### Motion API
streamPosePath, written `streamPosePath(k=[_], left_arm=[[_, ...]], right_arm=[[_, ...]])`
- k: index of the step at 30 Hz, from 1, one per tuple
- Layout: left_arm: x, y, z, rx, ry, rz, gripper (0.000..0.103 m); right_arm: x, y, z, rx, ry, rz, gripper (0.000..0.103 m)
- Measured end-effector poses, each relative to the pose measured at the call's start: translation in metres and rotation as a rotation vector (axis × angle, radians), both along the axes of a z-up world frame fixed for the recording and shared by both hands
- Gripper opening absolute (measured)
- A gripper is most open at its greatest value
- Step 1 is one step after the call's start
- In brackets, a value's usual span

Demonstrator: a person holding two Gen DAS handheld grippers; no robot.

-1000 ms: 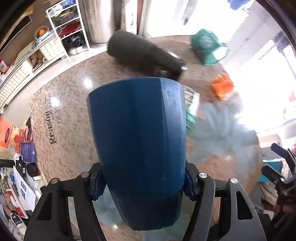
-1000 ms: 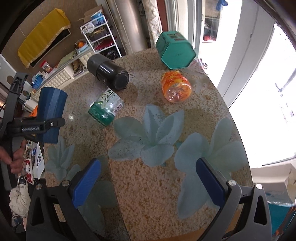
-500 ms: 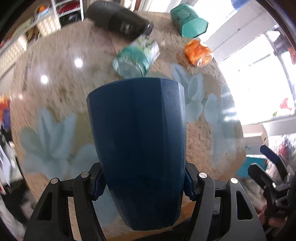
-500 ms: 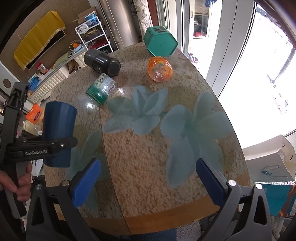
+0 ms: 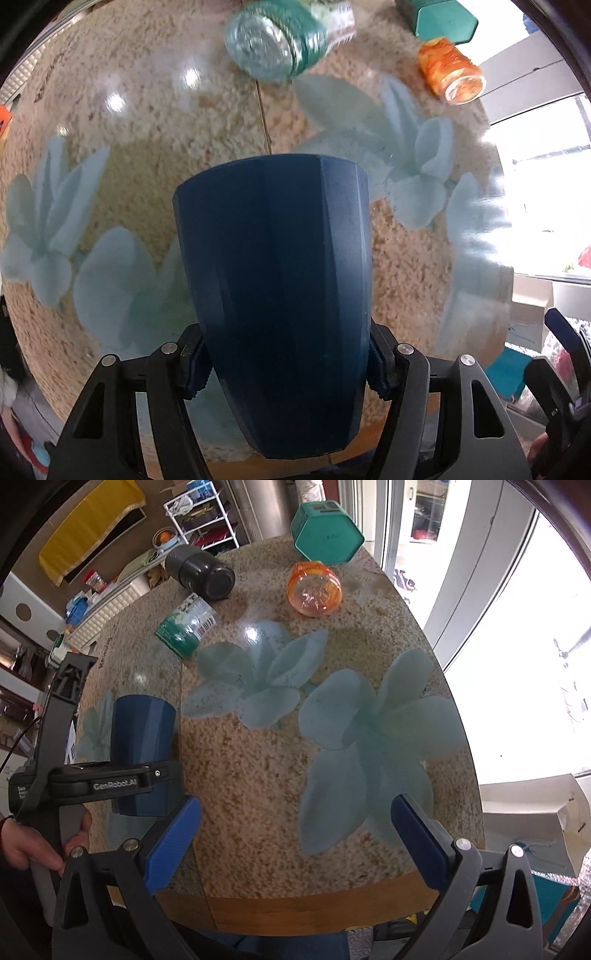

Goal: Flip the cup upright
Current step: 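Lift the blue cup with the left gripper and carry it toward the right gripper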

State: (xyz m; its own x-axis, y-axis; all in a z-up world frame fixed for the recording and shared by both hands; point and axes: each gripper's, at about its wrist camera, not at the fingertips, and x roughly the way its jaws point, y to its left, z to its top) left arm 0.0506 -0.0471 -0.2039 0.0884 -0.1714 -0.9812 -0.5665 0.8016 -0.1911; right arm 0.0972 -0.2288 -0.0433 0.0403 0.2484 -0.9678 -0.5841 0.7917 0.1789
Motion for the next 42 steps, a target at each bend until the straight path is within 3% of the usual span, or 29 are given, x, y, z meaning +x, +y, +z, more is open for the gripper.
streamPosePath(k=[9,12,16,18,24,35,42], left_arm=[[0.004,-0.02,-0.021,0.058,0.029,0.02,0.071],[0.011,-0.021,-0.021,0.057,0.053,0.01,0.082],[0.011,-0.025,-0.025,0.075,0.062,0.013,0.087],[0.01,-0.025,-0.024,0.07,0.048,0.017,0.096],[0.002,-0.003,-0.001,0.07,0.024,0.023,0.103],[0.003,0.007,0.02,0.059,0.026,0.007,0.103],[-0.02,0.016,0.047,0.08,0.022,0.012,0.103]], right_arm=[[0.012,0.003,-0.009,-0.003,0.025,0.052,0.103],[0.016,0.004,-0.009,-0.002,0.029,0.056,0.103],[0.018,0.006,-0.01,0.004,0.031,0.062,0.103],[0.019,0.008,-0.01,0.007,0.034,0.064,0.103],[0.021,0.011,-0.011,0.02,0.036,0.071,0.103],[0.022,0.015,-0.01,0.044,0.042,0.074,0.103],[0.021,0.015,-0.007,0.052,0.04,0.073,0.103]])
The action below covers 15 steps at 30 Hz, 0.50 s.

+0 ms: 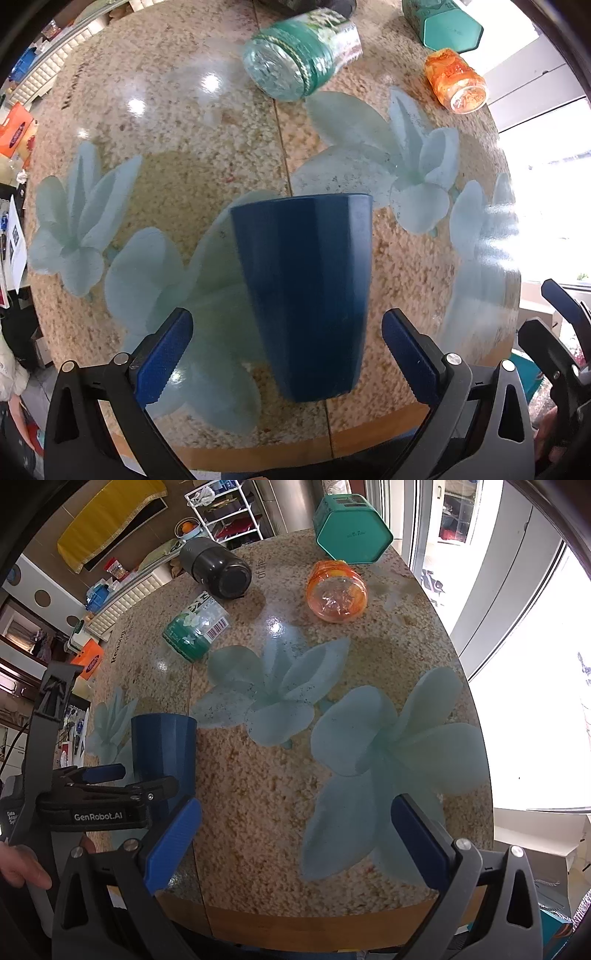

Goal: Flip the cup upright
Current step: 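Lift the blue cup with the left gripper and carry it toward the right gripper, then close the right gripper on the cup while the left gripper keeps holding it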

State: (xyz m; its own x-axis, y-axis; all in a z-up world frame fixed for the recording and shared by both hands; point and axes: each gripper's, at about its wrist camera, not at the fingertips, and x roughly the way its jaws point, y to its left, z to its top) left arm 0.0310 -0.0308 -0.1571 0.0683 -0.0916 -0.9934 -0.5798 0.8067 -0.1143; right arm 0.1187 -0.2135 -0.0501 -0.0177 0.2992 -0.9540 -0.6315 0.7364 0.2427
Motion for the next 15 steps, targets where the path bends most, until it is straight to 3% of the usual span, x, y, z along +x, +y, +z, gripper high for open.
streamPosePath(k=[9,15], left_arm=[[-0.043,0.008,0.065,0.036,-0.07,-0.019,0.103],[-0.071,0.029,0.082,0.053,-0.106,-0.04,0.103]], right_arm=[[-0.009,0.018,0.012,0.019,-0.003,-0.007,0.103],[-0.028,0.045,0.022,0.035,-0.033,-0.015,0.103]])
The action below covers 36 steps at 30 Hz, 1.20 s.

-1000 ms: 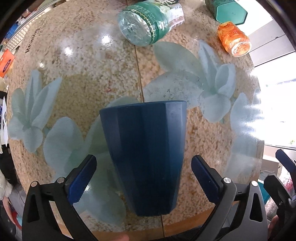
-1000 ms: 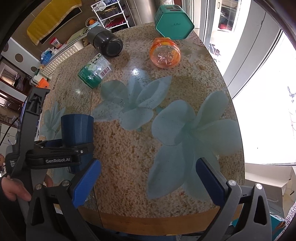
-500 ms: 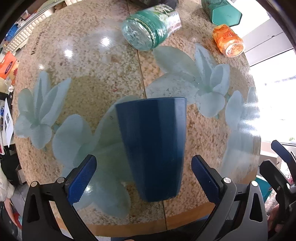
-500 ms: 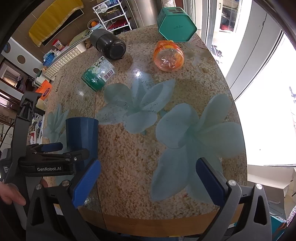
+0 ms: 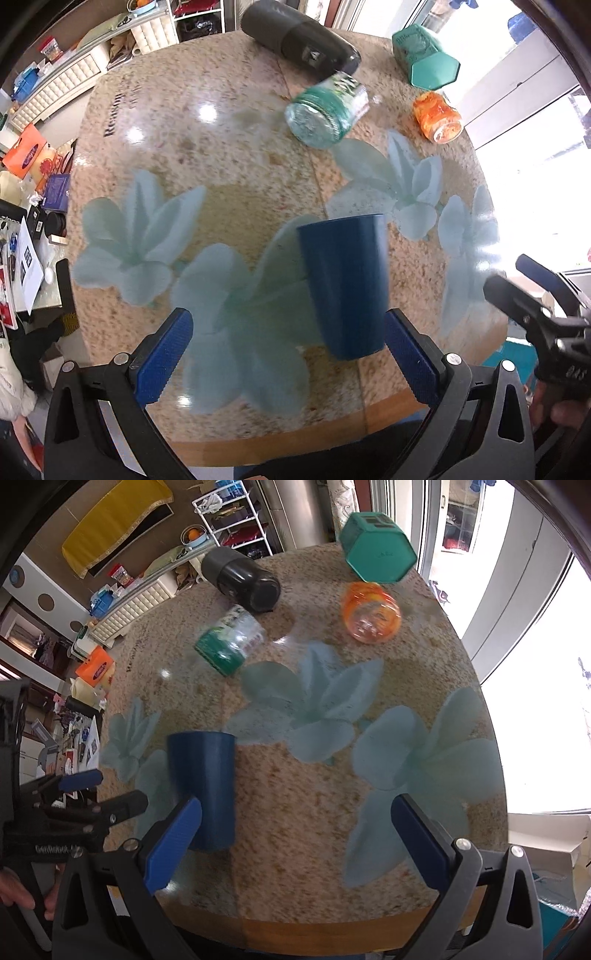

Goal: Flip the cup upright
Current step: 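Close the right gripper on the cup while the left gripper keeps holding it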

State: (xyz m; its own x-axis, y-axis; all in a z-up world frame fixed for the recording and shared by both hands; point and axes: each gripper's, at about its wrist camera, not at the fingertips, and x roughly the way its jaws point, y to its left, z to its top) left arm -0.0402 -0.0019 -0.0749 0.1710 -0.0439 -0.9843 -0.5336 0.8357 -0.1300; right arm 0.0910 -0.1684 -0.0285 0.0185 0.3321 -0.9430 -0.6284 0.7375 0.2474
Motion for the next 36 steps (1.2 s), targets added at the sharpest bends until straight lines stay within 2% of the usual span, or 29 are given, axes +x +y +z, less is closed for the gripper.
streamPosePath(k=[9,21,28,36], left_arm=[[-0.029,0.039,-0.004,-0.008,-0.03,-0.014,0.103],[-0.047,0.067,-0.028,-0.046,-0.029,-0.068,0.103],[-0.049,0.076,-0.046,-0.079,-0.011,-0.084,0.103],[-0.054,0.082,-0.057,-0.106,-0.002,-0.071,0.103]], right_arm=[[-0.025,0.046,-0.005,-0.021,-0.027,0.005,0.103],[-0.039,0.087,-0.05,-0.143,0.012,-0.011,0.103],[-0.038,0.103,-0.078,-0.203,0.054,0.002,0.103],[-0.03,0.118,-0.109,-0.252,0.144,0.004,0.103]])
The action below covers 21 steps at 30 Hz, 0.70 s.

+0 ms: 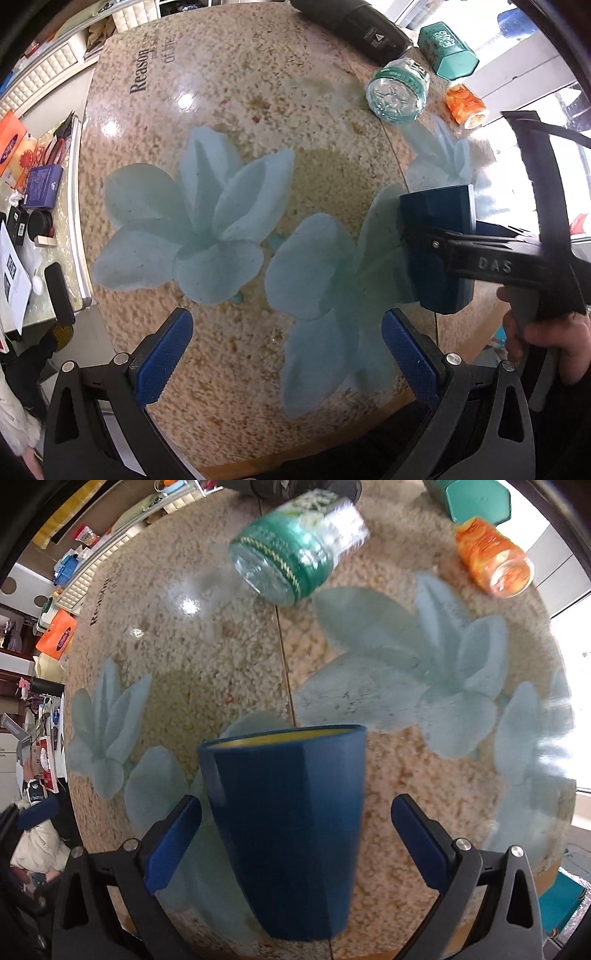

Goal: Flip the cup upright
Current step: 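Close the right gripper on the cup while the left gripper keeps holding it, then open and withdraw the left gripper while the right gripper turns the cup opening upward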

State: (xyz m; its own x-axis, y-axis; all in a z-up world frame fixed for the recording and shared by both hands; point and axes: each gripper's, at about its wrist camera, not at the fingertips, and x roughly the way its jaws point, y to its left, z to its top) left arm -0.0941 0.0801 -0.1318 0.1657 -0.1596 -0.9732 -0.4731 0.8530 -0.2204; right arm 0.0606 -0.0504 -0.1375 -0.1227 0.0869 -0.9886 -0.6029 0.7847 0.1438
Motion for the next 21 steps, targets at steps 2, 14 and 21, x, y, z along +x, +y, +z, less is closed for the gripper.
streamPosePath(k=[2,14,21], left_arm=[[-0.002,0.002,0.0,-0.002,0.0,0.012,0.103],[-0.012,0.005,0.002,-0.015,-0.008,0.047,0.103],[-0.013,0.0,0.005,-0.007,-0.007,0.049,0.103]], right_arm=[[0.002,0.002,-0.006,-0.017,0.014,-0.007,0.102],[-0.01,-0.008,-0.011,-0.005,0.019,0.005,0.069],[0.004,-0.023,0.007,0.069,0.012,-0.018,0.069]])
